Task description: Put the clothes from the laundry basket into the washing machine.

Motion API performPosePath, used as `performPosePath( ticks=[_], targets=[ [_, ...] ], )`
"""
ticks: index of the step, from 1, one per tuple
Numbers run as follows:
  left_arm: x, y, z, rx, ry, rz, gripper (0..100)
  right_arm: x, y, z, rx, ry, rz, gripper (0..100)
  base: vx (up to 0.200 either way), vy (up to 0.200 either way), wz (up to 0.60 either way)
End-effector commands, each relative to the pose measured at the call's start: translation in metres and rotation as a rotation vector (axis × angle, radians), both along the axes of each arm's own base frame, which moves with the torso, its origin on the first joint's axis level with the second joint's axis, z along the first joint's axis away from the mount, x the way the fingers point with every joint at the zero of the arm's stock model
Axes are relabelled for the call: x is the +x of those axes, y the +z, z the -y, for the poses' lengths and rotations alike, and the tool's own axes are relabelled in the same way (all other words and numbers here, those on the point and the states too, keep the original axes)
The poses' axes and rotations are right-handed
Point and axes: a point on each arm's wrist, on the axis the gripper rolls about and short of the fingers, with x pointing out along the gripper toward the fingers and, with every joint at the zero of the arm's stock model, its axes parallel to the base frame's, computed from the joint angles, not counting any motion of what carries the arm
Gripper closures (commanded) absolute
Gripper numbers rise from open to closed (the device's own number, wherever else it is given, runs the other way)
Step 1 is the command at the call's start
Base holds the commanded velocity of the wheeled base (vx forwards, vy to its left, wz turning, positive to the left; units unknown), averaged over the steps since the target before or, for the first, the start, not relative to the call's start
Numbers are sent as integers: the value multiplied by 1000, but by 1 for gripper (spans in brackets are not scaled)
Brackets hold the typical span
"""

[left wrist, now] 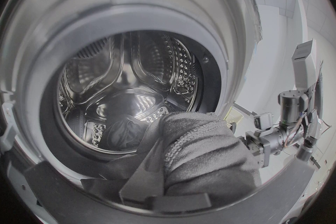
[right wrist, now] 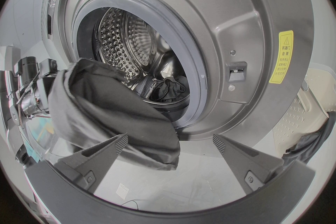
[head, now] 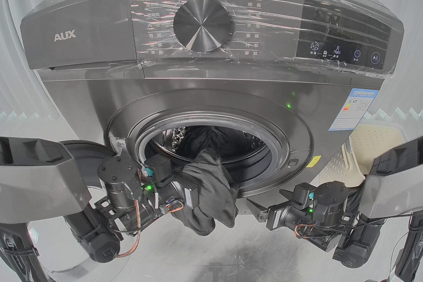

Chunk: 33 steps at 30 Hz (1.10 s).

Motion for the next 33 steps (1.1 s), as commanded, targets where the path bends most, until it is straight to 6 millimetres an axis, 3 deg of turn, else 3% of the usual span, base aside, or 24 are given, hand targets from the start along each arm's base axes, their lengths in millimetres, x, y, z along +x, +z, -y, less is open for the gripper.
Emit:
performPosePath(
  ticks=[1, 18, 27, 33],
  targets=[
    [19, -20, 14, 12, 3, -15, 100, -1, 0, -1, 1, 5, 1, 0, 0, 0, 0],
    [34, -27, 26, -9, 3, -4, 100, -2, 0, -2, 1, 11, 1, 0, 0, 0, 0],
    [70, -44, 48, -50, 31, 46, 100, -2, 0, -2, 1, 10, -1, 0, 0, 0, 0],
    [86, -44, 58, -88, 50, 84, 100, -2, 0, -3, 1, 12, -1, 0, 0, 0, 0]
  ],
)
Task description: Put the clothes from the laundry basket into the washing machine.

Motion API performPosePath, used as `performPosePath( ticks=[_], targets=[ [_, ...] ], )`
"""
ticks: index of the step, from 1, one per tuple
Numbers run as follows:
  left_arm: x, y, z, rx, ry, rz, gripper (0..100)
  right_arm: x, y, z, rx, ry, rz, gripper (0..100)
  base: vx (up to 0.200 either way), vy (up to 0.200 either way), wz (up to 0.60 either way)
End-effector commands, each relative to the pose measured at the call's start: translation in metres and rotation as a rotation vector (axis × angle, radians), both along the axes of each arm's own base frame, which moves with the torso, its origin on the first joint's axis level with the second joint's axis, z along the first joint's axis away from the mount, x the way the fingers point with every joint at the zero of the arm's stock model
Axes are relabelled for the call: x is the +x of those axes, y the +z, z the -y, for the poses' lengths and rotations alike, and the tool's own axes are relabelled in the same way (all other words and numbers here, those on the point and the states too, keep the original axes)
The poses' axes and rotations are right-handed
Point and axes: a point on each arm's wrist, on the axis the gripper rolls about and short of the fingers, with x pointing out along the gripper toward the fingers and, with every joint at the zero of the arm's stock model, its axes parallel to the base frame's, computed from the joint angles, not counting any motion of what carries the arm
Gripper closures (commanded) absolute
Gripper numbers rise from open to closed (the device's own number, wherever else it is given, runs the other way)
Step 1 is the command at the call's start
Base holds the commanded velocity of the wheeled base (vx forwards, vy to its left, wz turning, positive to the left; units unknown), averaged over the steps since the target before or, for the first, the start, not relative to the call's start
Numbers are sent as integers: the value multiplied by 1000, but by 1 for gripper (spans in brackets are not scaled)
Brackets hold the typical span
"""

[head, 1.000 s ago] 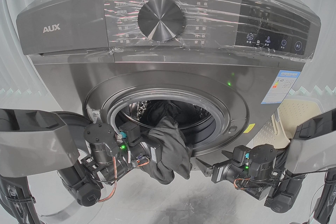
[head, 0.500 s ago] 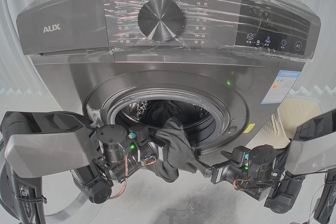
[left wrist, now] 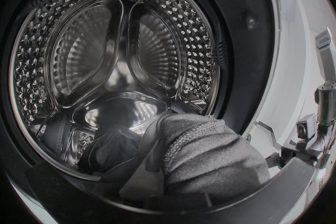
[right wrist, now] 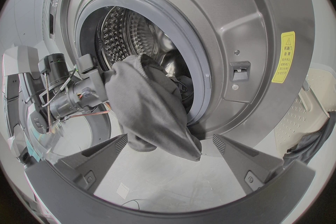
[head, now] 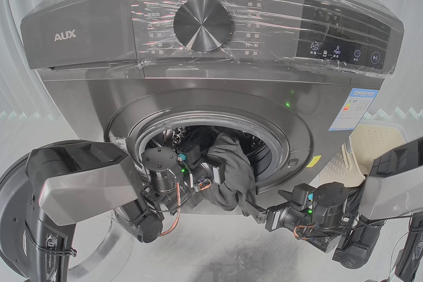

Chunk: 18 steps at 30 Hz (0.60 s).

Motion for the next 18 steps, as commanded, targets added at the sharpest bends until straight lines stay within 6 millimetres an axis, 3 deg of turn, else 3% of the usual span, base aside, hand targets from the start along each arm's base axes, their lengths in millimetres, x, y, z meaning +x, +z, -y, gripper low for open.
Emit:
performPosePath(
  ticks=[1, 7, 18],
  targets=[
    [21, -15, 12, -18, 17, 16, 100, 0, -1, 0, -1, 0, -2, 0, 0, 0, 0],
    [44, -21, 12, -13, 75, 21, 100, 0, -1, 0, -2, 1, -5, 0, 0, 0, 0],
    [80, -6, 5, 4, 167, 7, 100, 0, -3, 0, -4, 0, -11, 0, 0, 0, 0]
  ],
)
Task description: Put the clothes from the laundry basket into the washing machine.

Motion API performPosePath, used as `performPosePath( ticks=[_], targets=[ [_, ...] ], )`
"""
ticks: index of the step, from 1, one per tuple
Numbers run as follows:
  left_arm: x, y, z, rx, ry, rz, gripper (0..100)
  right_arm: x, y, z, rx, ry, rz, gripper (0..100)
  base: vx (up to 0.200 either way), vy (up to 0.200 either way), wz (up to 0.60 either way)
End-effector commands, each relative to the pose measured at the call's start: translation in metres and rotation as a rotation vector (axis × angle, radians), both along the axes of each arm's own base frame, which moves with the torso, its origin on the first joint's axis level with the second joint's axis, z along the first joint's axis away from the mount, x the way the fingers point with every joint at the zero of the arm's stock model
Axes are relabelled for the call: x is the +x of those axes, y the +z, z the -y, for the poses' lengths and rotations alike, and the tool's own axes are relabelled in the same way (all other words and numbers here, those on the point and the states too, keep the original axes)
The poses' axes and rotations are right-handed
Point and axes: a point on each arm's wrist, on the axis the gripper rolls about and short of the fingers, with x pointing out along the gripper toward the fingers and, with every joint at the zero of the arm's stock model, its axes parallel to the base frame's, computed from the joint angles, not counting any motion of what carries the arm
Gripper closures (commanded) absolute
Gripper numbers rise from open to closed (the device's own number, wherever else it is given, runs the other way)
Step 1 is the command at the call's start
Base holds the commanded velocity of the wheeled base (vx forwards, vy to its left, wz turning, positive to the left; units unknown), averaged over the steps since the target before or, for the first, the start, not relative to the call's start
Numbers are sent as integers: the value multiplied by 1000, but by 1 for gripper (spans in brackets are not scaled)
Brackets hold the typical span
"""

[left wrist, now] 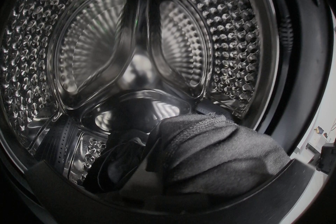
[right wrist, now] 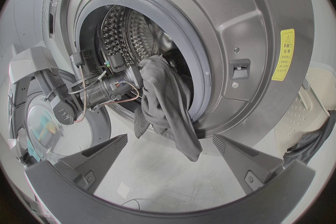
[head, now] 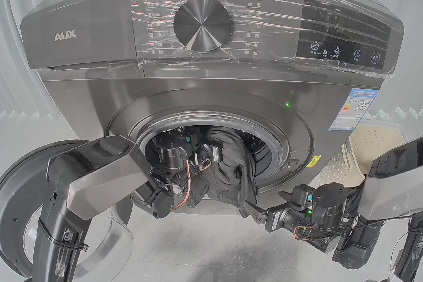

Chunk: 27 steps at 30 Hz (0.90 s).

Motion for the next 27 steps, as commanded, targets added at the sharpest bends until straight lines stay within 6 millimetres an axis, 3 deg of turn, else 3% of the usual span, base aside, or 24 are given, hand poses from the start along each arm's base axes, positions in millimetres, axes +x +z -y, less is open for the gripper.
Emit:
performPosePath(
  ticks=[1, 17, 27],
  targets=[
    [13, 4, 1, 7, 29, -6, 100, 0, -2, 0, -4, 0, -5, 0, 0, 0, 0],
    [50, -12, 21, 15, 51, -17, 100, -1, -2, 0, -6, 0, -9, 0, 0, 0, 0],
    [85, 13, 3, -55, 239, 73, 100, -1, -3, 1, -10, 0, -12, 0, 0, 0, 0]
  ],
)
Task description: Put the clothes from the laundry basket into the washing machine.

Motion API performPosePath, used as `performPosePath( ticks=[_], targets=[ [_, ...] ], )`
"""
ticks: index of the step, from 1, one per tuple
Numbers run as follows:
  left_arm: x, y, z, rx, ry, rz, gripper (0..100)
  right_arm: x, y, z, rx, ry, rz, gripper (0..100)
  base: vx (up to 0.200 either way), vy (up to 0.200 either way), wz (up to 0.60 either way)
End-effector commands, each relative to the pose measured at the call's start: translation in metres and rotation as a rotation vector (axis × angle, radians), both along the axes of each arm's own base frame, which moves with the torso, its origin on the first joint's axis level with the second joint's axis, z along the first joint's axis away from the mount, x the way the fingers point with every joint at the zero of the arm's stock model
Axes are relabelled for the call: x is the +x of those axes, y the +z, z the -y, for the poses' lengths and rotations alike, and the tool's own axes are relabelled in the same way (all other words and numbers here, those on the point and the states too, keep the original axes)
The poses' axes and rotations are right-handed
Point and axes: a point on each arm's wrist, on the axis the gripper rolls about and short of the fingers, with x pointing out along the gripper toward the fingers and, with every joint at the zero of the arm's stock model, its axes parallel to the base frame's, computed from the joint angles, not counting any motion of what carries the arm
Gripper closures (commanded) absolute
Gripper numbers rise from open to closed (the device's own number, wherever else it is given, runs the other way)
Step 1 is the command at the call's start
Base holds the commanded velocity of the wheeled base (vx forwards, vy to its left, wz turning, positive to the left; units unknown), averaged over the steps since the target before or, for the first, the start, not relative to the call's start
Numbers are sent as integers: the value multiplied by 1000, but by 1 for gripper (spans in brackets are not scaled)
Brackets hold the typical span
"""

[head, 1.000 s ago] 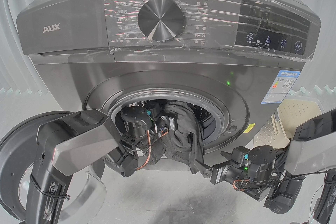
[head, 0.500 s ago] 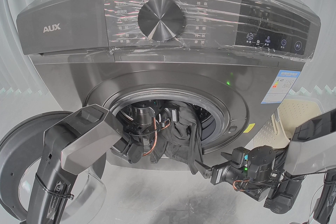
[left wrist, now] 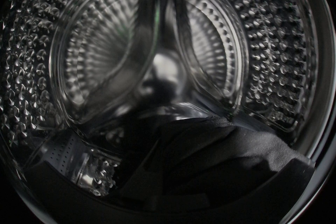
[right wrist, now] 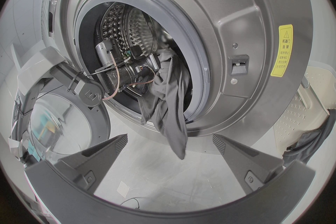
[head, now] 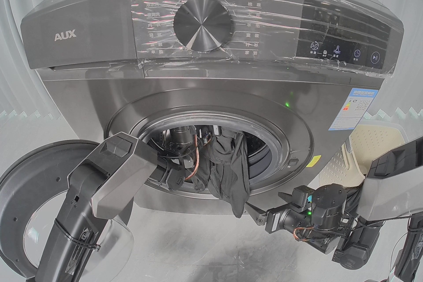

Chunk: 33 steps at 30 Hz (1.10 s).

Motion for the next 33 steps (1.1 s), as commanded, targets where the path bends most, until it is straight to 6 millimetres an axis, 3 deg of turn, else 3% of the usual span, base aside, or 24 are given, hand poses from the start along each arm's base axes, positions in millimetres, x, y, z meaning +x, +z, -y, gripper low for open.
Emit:
performPosePath(
  ticks=[1, 10, 11, 13, 22, 27, 33],
  targets=[
    [15, 5, -10, -25, 56, 34, 100, 0, -1, 0, -3, 1, -2, 0, 0, 0, 0],
    [12, 3, -6, -24, 44, 23, 100, 0, -1, 0, -2, -1, -3, 0, 0, 0, 0],
    [10, 0, -4, -20, 41, 15, 0, 0, -1, 0, -1, -1, -2, 0, 0, 0, 0],
    [9, -1, -4, -20, 40, 12, 0, 0, -1, 0, -2, -1, -3, 0, 0, 0, 0],
    [-35, -22, 11, 81, -91, -137, 0, 0, -1, 0, -1, -1, -2, 0, 0, 0, 0],
    [-61, -44, 14, 157, -194, -222, 0, 0, -1, 0, -2, 0, -3, 0, 0, 0, 0],
    [-66, -51, 15, 184, -207, -235, 0, 0, -1, 0, -2, 0, -3, 0, 0, 0, 0]
  ],
)
